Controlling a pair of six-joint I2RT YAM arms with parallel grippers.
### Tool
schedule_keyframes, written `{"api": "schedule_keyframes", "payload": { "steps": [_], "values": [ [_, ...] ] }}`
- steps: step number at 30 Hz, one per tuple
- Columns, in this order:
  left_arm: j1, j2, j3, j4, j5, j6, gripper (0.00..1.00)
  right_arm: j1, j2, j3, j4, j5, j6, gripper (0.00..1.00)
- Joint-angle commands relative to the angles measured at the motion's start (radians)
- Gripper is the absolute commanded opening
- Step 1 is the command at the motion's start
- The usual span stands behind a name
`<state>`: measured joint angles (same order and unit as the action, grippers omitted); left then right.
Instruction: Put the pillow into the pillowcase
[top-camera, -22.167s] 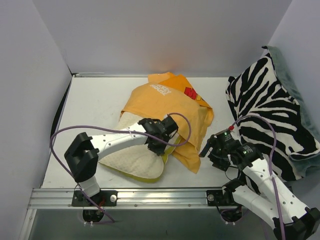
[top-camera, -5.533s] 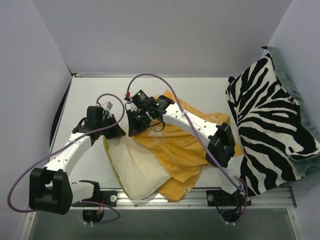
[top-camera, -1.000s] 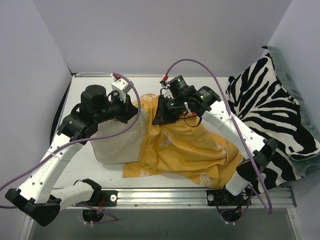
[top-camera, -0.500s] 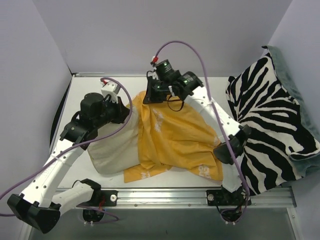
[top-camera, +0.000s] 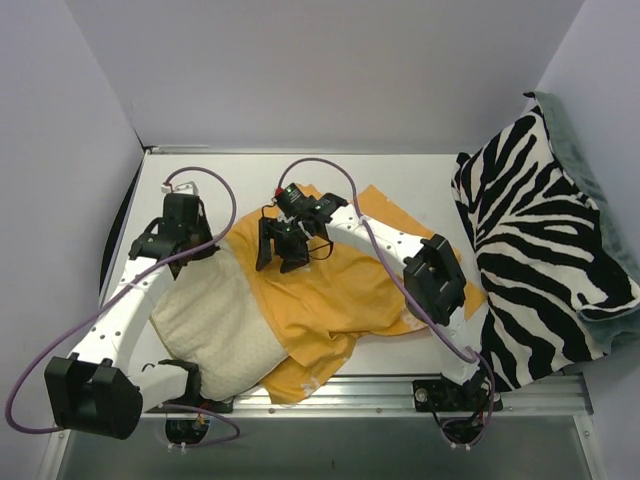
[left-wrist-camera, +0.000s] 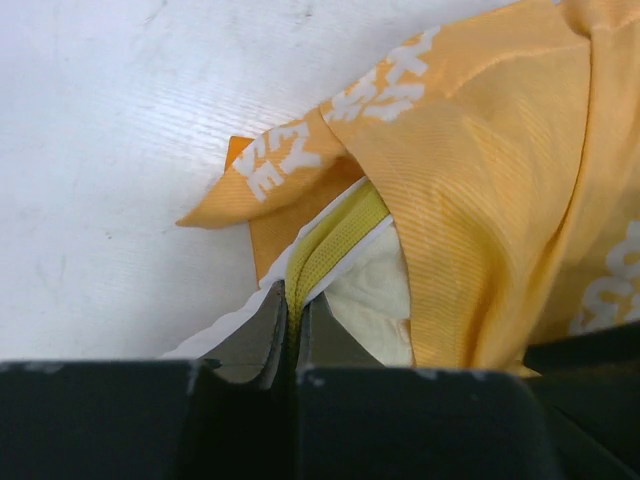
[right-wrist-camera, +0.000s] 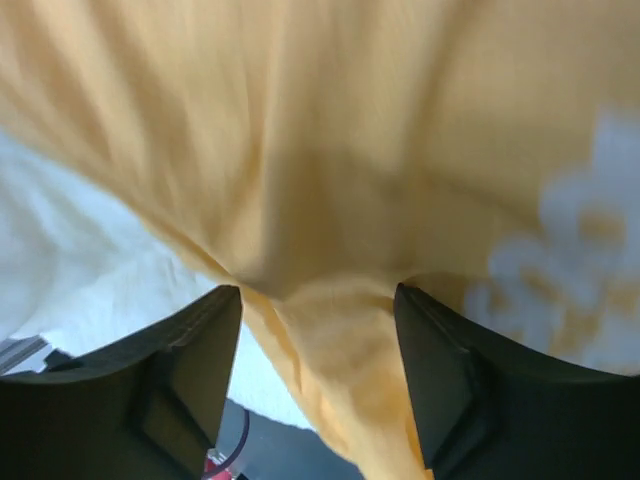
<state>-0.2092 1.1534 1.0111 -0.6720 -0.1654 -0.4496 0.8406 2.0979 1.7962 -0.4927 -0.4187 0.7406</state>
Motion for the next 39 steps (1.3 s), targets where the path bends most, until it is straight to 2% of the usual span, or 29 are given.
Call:
{"api": "schedule_keyframes", "payload": {
  "steps": [1,3,5,6,10,11,12,14,16,18,19,20,23,24,26,27,29,30,32,33,35,36,39],
  "values": [
    [0.066,0.026,0.006,-0.047,-0.060,0.006,0.00,-0.061,-0.120,0.035,-0.020,-0.062,-0.059,0.66],
    [0.095,0.049,0.004,-0.046,-0.030,0.021,0.00,-0.162,-0.191,0.028,-0.021,-0.013,-0.076,0.70],
    [0.120,0.089,0.001,-0.026,0.054,0.035,0.00,-0.233,-0.211,0.026,-0.020,0.009,-0.087,0.67],
    [0.138,0.106,0.003,-0.017,0.079,0.052,0.00,-0.277,-0.210,0.032,-0.021,0.029,-0.104,0.62],
    [0.151,0.205,0.015,0.096,0.334,0.107,0.21,-0.298,-0.135,0.112,-0.124,0.060,-0.171,0.49],
    [0.149,0.210,0.012,0.120,0.384,0.106,0.37,-0.291,-0.121,0.123,-0.135,0.064,-0.182,0.47],
    [0.149,0.206,0.006,0.143,0.468,0.083,0.43,-0.287,-0.099,0.124,-0.141,0.078,-0.200,0.45],
    [0.146,0.161,-0.028,0.215,0.524,0.036,0.66,-0.259,-0.079,0.141,-0.181,0.113,-0.222,0.45],
    [0.134,0.102,-0.052,0.255,0.567,0.011,0.85,-0.220,-0.052,0.157,-0.245,0.175,-0.270,0.46],
    [0.108,0.101,-0.052,0.206,0.584,0.017,0.86,-0.196,-0.027,0.157,-0.273,0.187,-0.290,0.51],
    [0.090,0.101,-0.057,0.187,0.549,0.023,0.86,-0.189,-0.013,0.163,-0.282,0.199,-0.297,0.51],
    [0.047,0.097,-0.084,0.174,0.523,0.026,0.85,-0.172,-0.001,0.167,-0.287,0.207,-0.299,0.51],
    [0.016,0.089,-0.149,0.154,0.449,-0.001,0.78,-0.141,0.069,0.218,-0.288,0.227,-0.307,0.51],
    [0.021,0.101,-0.188,0.140,0.442,-0.012,0.75,-0.138,0.117,0.262,-0.297,0.228,-0.305,0.47],
    [0.025,0.160,-0.222,0.137,0.443,-0.046,0.63,-0.121,0.161,0.305,-0.308,0.212,-0.297,0.35],
    [0.028,0.178,-0.264,0.165,0.448,-0.055,0.59,-0.115,0.192,0.331,-0.314,0.198,-0.294,0.22],
    [0.034,0.221,-0.302,0.212,0.480,-0.086,0.45,-0.104,0.206,0.342,-0.313,0.140,-0.290,0.09],
    [0.047,0.232,-0.321,0.298,0.521,-0.099,0.40,-0.089,0.200,0.344,-0.313,0.120,-0.290,0.00],
    [0.054,0.253,-0.371,0.398,0.628,-0.162,0.23,-0.071,0.182,0.341,-0.308,0.063,-0.293,0.00],
    [0.053,0.258,-0.381,0.490,0.656,-0.185,0.16,-0.060,0.151,0.335,-0.290,-0.012,-0.293,0.00],
    [0.054,0.253,-0.394,0.558,0.673,-0.271,0.00,-0.020,0.107,0.293,-0.262,-0.081,-0.291,0.00],
    [0.054,0.250,-0.397,0.650,0.694,-0.291,0.00,-0.009,0.059,0.273,-0.226,-0.160,-0.281,0.00],
    [0.057,0.256,-0.355,0.710,0.707,-0.324,0.00,0.018,-0.017,0.169,-0.163,-0.261,-0.232,0.00]
  ]
}}
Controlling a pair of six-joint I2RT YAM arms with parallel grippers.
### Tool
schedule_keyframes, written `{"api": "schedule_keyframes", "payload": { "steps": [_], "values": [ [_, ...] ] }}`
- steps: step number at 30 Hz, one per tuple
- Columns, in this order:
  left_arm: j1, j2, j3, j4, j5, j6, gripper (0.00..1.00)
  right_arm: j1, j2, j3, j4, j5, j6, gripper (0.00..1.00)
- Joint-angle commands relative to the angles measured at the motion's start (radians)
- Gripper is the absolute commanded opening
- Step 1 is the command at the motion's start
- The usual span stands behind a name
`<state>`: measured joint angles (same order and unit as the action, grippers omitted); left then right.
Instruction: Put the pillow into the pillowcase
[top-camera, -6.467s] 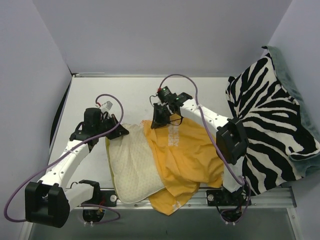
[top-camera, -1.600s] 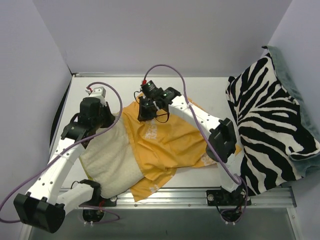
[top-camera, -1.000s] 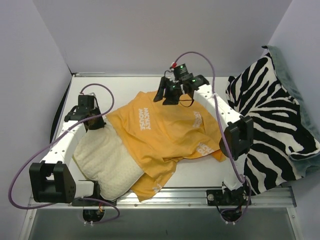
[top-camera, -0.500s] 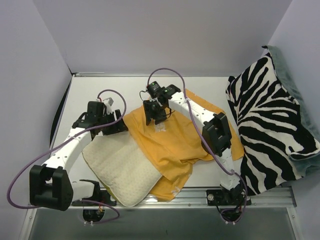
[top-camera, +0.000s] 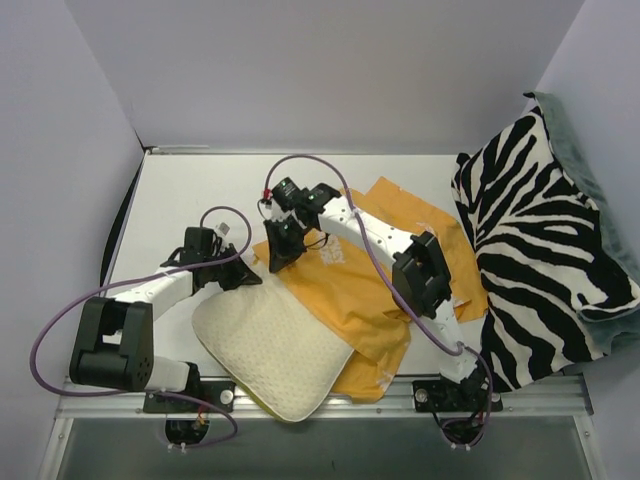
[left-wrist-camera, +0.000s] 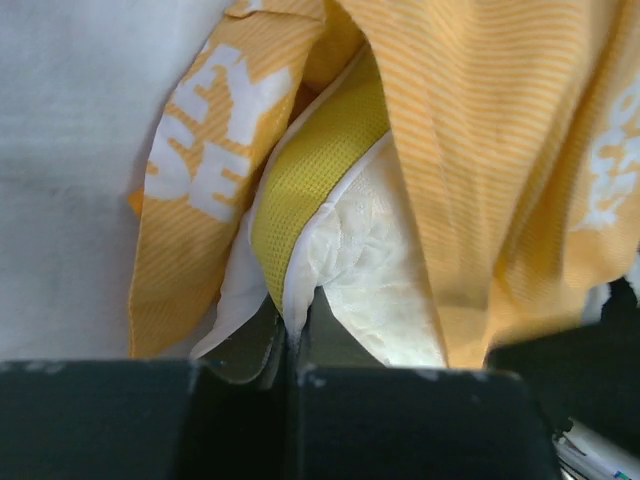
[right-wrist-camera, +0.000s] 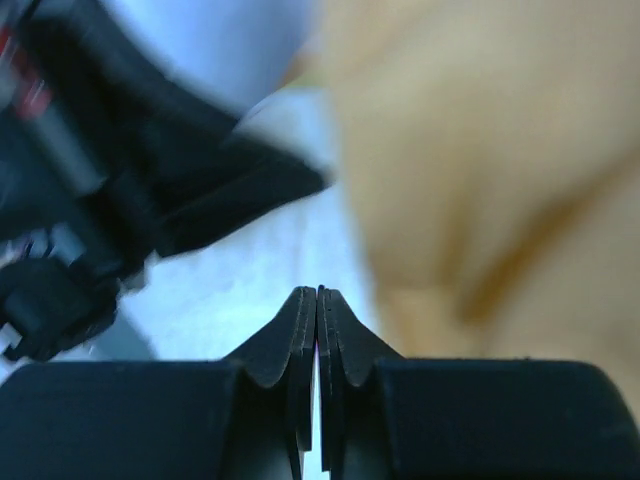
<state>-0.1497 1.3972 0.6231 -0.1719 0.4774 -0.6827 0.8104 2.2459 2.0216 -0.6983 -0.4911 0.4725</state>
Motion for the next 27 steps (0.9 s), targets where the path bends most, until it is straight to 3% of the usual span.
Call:
{"api": "schedule_keyframes", "payload": {
  "steps": [1,5,6,12,13,14,16,18,19,20,22,24,27],
  "values": [
    [-0.002,0.016,0.047,0.210,0.063,-0.092,0.00,0.050,-0.186,-0.084,0.048,-0.199,0.038,0.00],
    [-0.001,-0.007,0.092,0.201,0.067,-0.060,0.00,-0.008,-0.270,-0.150,0.043,0.014,0.034,0.04],
    [-0.002,-0.018,0.098,0.196,0.067,-0.046,0.00,-0.026,-0.288,-0.152,0.042,0.057,0.050,0.19],
    [-0.004,-0.107,0.199,0.039,-0.022,0.070,0.00,-0.148,-0.368,-0.152,0.014,0.236,0.098,0.59],
    [-0.004,-0.084,0.255,0.000,-0.035,0.081,0.05,-0.158,-0.374,-0.152,-0.006,0.238,0.088,0.62],
    [-0.005,-0.061,0.289,-0.058,-0.102,0.106,0.19,-0.166,-0.382,-0.147,-0.033,0.238,0.049,0.63],
    [-0.007,0.015,0.383,-0.257,-0.154,0.144,0.39,-0.180,-0.402,-0.176,-0.131,0.298,0.011,0.64],
    [-0.039,-0.045,0.382,-0.275,-0.207,0.224,0.56,-0.188,-0.484,-0.259,-0.174,0.336,-0.008,0.64],
    [-0.080,-0.079,0.374,-0.268,-0.203,0.248,0.68,-0.189,-0.526,-0.314,-0.176,0.338,-0.003,0.64],
    [-0.103,-0.114,0.368,-0.270,-0.182,0.291,0.97,-0.192,-0.573,-0.451,-0.175,0.341,0.008,0.64],
    [-0.152,-0.180,0.378,-0.346,-0.122,0.330,0.97,-0.194,-0.724,-0.587,-0.165,0.338,0.084,0.66],
    [-0.299,-0.197,0.399,-0.458,-0.186,0.354,0.97,-0.192,-0.868,-0.769,-0.159,0.321,0.156,0.68],
    [-0.503,-0.311,0.310,-0.491,-0.217,0.276,0.97,-0.192,-1.041,-0.962,-0.158,0.313,0.299,0.76]
  ]
}}
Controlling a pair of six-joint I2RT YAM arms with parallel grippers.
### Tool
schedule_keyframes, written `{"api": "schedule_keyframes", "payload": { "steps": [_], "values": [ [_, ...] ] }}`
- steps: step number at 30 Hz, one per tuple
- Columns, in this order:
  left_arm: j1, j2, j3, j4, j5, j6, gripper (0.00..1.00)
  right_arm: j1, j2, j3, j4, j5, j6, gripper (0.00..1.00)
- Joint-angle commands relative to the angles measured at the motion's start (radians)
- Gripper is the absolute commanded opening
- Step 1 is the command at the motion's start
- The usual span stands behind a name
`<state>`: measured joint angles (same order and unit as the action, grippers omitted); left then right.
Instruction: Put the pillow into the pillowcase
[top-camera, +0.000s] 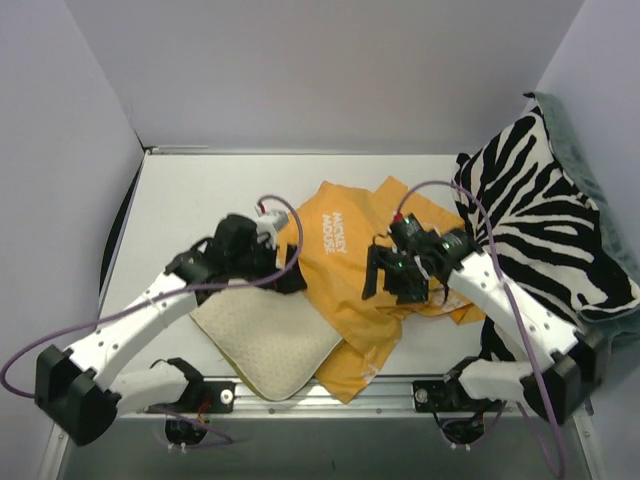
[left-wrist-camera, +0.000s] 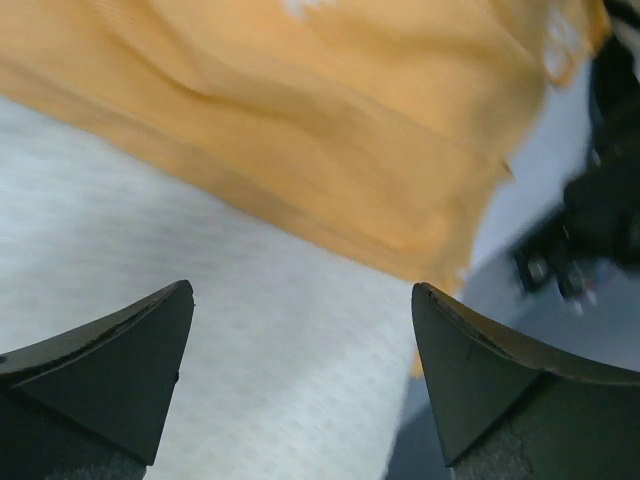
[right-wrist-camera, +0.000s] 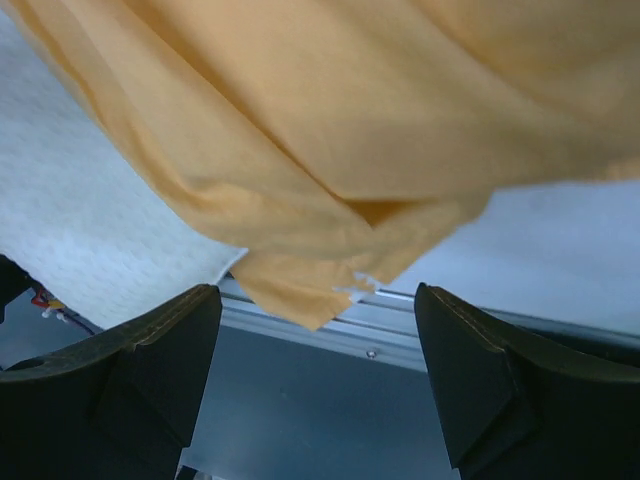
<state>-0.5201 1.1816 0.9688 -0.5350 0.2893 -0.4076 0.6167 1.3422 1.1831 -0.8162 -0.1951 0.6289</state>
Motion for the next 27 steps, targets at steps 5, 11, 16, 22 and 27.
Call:
{"api": "schedule_keyframes", "payload": {
  "steps": [5,11,16,22,27],
  "values": [
    [-0.372,-0.117,-0.096,-0.232,-0.111,-0.083,0.98,0.003,-0.296,-0.316,-0.060,0.008,0.291,0.87],
    [-0.694,0.041,-0.033,-0.359,-0.266,-0.092,0.97,0.049,-0.343,-0.638,0.167,0.016,0.442,0.84],
    [-0.762,0.165,-0.065,-0.390,-0.380,-0.114,0.98,0.184,-0.336,-0.824,0.506,0.092,0.638,0.80],
    [-0.761,0.291,-0.030,-0.298,-0.432,-0.105,0.63,0.369,-0.086,-0.841,0.851,0.145,0.710,0.60],
    [-0.615,0.280,-0.024,-0.123,-0.351,-0.135,0.05,0.439,0.135,-0.719,0.973,0.086,0.675,0.08]
  ]
}}
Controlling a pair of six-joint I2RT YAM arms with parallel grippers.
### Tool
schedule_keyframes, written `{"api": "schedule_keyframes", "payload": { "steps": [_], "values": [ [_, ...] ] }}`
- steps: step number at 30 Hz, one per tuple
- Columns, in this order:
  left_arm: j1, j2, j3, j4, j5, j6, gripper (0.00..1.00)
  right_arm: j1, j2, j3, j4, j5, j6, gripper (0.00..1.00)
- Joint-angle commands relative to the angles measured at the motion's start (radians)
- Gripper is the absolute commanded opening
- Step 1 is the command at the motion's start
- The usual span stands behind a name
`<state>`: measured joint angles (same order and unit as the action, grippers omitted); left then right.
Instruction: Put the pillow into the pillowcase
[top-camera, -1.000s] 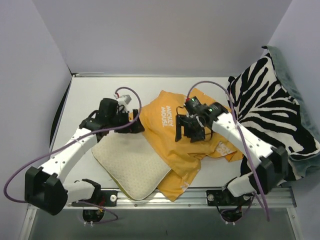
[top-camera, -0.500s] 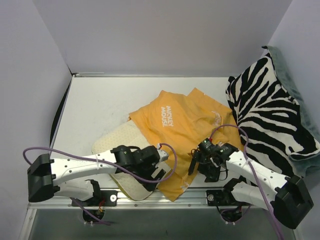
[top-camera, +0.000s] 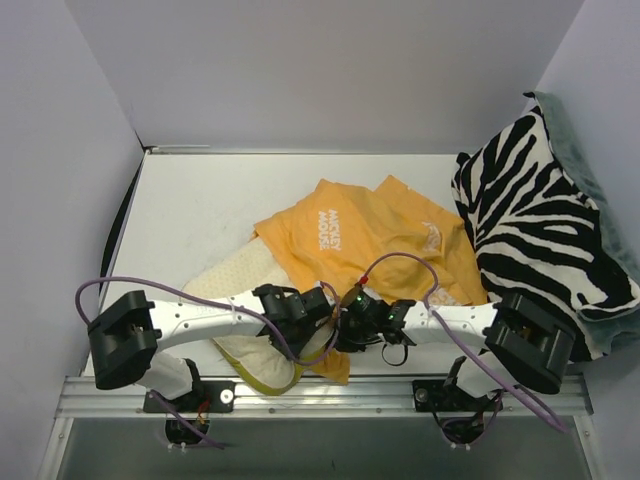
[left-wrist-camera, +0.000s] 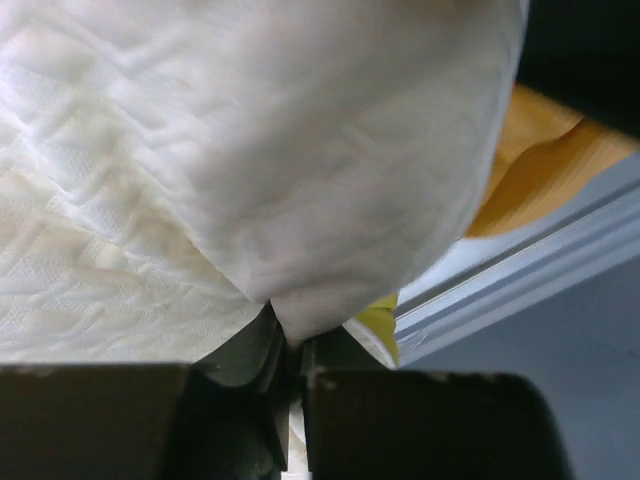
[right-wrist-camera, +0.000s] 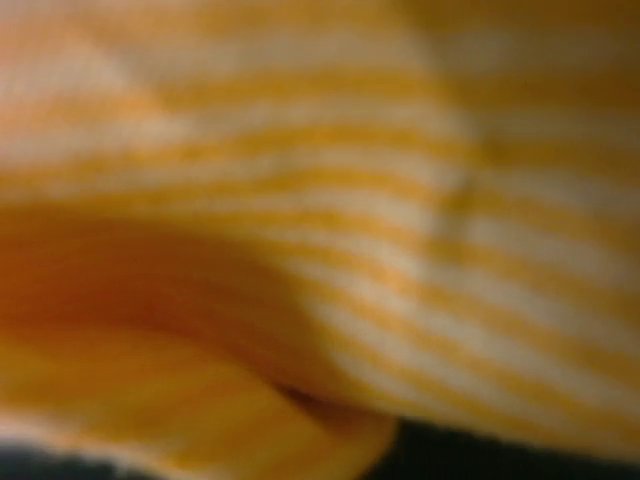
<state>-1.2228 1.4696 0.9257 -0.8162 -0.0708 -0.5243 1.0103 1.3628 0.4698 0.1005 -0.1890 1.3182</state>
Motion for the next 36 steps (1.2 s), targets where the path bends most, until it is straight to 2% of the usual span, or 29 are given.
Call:
{"api": "schedule_keyframes", "payload": {
  "steps": [1,4,5,6,9,11,13,14,16,17,19,20,21,22,23,24,25,26,29,30,31,33,35,36],
  "values": [
    [0.124,-0.024,0.012,0.185,0.029,-0.034,0.00,0.053,0.108,0.007,0.044,0.083,-0.019,0.00],
    [0.265,-0.144,-0.033,0.294,0.103,-0.071,0.00,0.065,-0.011,0.036,-0.092,0.150,-0.030,0.00],
    [0.298,-0.176,-0.045,0.336,0.127,-0.083,0.00,0.065,-0.109,0.043,-0.189,0.172,-0.031,0.00],
    [0.378,-0.230,-0.059,0.412,0.196,-0.094,0.00,0.065,-0.161,0.053,-0.235,0.230,-0.046,0.00],
    [0.433,-0.259,-0.056,0.546,0.317,-0.117,0.00,0.067,-0.355,0.131,-0.393,0.317,-0.114,0.00],
    [0.433,-0.244,0.013,0.642,0.353,-0.137,0.00,0.067,-0.443,0.237,-0.455,0.344,-0.167,0.00],
    [0.428,-0.203,0.057,0.754,0.423,-0.237,0.00,0.067,-0.455,0.340,-0.484,0.341,-0.267,0.00],
    [0.425,-0.183,0.106,0.887,0.445,-0.281,0.00,0.068,-0.430,0.463,-0.527,0.332,-0.298,0.00],
    [0.407,-0.118,0.178,1.001,0.477,-0.397,0.00,0.086,-0.392,0.587,-0.573,0.313,-0.380,0.00],
    [0.381,-0.094,0.273,1.079,0.491,-0.431,0.00,0.099,-0.358,0.660,-0.612,0.316,-0.404,0.00],
    [0.362,-0.042,0.350,1.165,0.499,-0.524,0.00,0.126,-0.321,0.870,-0.654,0.336,-0.477,0.00],
    [0.350,-0.034,0.376,1.278,0.488,-0.563,0.00,0.131,-0.292,0.942,-0.692,0.345,-0.502,0.00],
    [0.353,-0.035,0.381,1.337,0.468,-0.610,0.00,0.132,-0.275,1.081,-0.708,0.352,-0.525,0.00],
    [0.365,-0.041,0.360,1.400,0.444,-0.732,0.00,0.132,-0.262,1.140,-0.720,0.358,-0.546,0.00],
    [0.377,-0.046,0.331,1.539,0.387,-0.799,0.00,0.131,-0.228,1.191,-0.749,0.371,-0.585,0.00],
    [0.409,-0.061,0.250,1.593,0.353,-0.862,0.00,0.128,-0.206,1.287,-0.769,0.375,-0.600,0.00],
    [0.423,-0.077,0.198,1.635,0.315,-0.970,0.00,0.122,-0.185,1.319,-0.789,0.373,-0.614,0.00],
    [0.434,-0.098,0.143,1.678,0.222,-1.014,0.00,0.107,-0.139,1.337,-0.807,0.352,-0.638,0.00],
    [0.503,-0.184,-0.113,1.646,0.146,-1.149,0.00,0.044,-0.035,1.328,-0.812,0.252,-0.640,0.00],
    [0.541,-0.221,-0.187,1.645,0.114,-1.201,0.00,-0.014,-0.007,1.322,-0.812,0.197,-0.639,0.00],
    [0.549,-0.244,-0.347,1.643,0.082,-1.296,0.00,-0.036,0.024,1.328,-0.812,0.153,-0.642,0.00],
    [0.575,-0.310,-0.457,1.550,0.052,-1.362,0.00,-0.093,0.152,1.366,-0.829,0.056,-0.668,0.00],
    [0.592,-0.345,-0.577,1.382,0.071,-1.395,0.00,-0.107,0.298,1.447,-0.874,0.027,-0.692,0.00],
    [0.609,-0.376,-0.615,1.370,0.071,-1.386,0.00,-0.114,0.346,1.477,-0.890,0.011,-0.703,0.00]
  ]
}}
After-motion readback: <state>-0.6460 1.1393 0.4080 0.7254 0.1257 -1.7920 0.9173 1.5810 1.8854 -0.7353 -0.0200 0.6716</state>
